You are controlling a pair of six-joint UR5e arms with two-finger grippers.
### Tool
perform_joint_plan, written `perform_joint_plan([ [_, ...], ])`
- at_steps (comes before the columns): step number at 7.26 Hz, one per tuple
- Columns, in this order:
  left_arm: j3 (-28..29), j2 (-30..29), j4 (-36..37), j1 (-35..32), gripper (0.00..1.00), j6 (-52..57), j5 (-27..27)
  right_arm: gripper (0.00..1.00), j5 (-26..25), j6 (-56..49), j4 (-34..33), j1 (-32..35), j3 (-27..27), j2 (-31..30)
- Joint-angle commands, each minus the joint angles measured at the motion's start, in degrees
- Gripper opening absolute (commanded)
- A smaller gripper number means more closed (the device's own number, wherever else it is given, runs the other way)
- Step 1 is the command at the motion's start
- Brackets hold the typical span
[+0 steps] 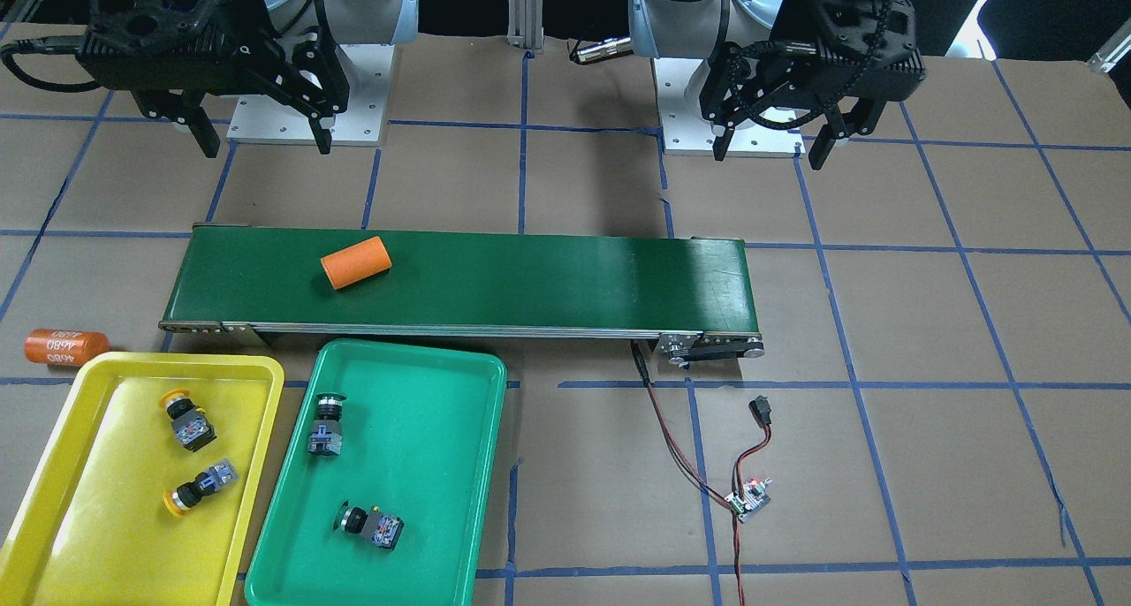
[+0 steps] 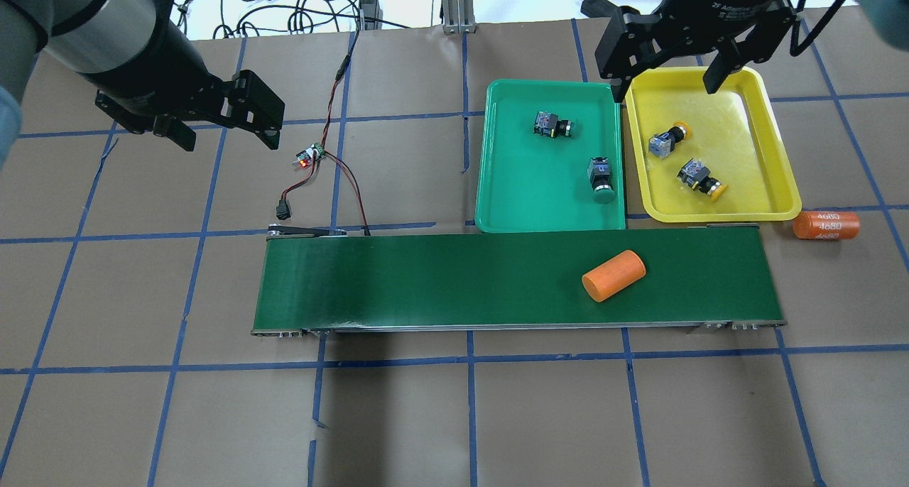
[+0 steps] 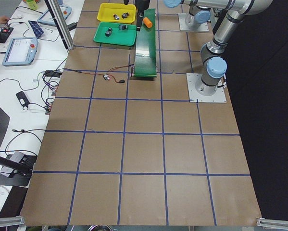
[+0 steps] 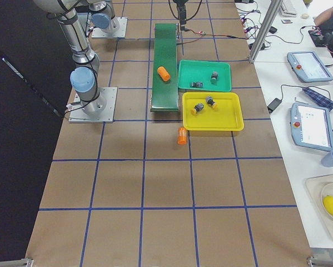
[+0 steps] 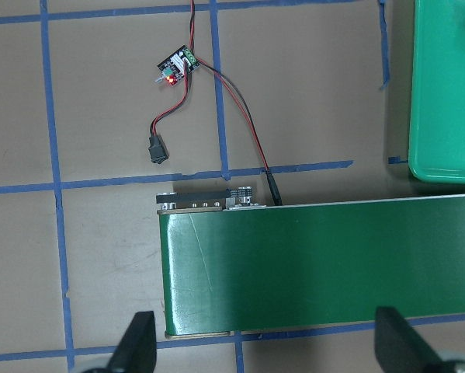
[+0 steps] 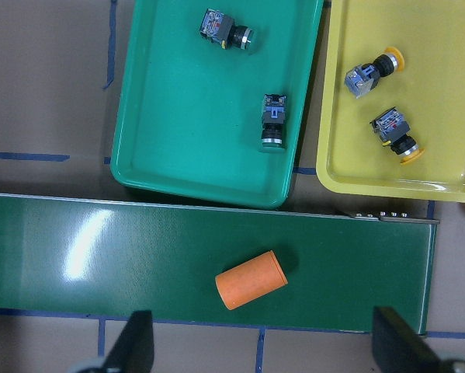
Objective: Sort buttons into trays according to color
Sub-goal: 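Raise the right gripper and move it above the yellow tray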
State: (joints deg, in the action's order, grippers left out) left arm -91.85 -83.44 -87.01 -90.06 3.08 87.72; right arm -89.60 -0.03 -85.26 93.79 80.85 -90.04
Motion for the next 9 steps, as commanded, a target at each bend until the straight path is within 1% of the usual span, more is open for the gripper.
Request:
perform_joint_plan([
  [1,0.0,0.0,0.0,0.0,1.0,0.0,0.0,1.0,0.0,0.0,0.3,0.0,0.0,0.1],
  [3,0.0,0.0,-0.1,0.0,1.0,0.0,0.1,1.0,0.0,0.0,0.4,0.0,0.0,0.2],
  [4,0.0,0.1,-0.1,0.0,1.0,0.0,0.2,1.0,0.0,0.0,1.4,0.0,0.0,0.0],
  [9,0.0,0.1,0.0,0.0,1.0,0.0,0.1,1.0,0.0,0.0,1.5,0.0,0.0,0.3],
])
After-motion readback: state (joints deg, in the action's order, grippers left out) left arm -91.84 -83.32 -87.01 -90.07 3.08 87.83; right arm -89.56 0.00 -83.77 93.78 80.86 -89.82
